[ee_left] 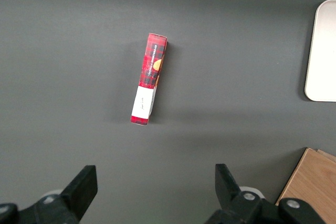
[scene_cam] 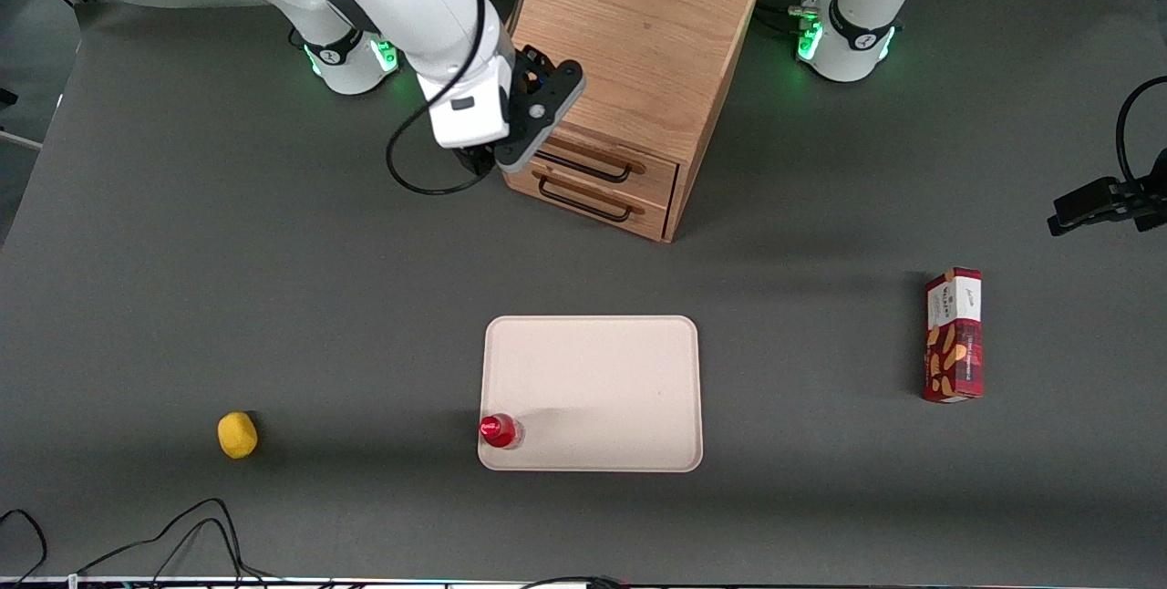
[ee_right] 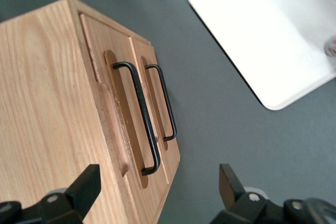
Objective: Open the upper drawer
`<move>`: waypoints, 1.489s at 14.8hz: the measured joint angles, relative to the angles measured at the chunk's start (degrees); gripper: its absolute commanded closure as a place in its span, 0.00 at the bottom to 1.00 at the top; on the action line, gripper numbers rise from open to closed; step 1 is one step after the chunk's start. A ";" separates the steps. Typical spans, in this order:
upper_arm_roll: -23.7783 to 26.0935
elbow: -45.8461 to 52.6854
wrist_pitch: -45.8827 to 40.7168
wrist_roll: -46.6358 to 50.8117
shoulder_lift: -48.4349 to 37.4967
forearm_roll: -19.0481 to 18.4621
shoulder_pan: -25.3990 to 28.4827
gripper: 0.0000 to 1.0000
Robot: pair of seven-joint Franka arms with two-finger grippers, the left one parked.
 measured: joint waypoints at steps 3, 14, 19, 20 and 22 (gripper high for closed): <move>0.04 0.19 0.00 -6.12 1.30 0.00 -0.08 0.00; 1.05 -1.79 3.83 -12.45 4.91 0.00 -0.18 0.00; 1.59 -6.84 9.75 -15.84 5.58 0.00 -0.24 0.00; 1.59 -7.40 10.36 -16.12 5.59 0.00 -0.26 0.00; 1.60 -8.33 11.41 -16.40 5.60 0.00 -0.28 0.00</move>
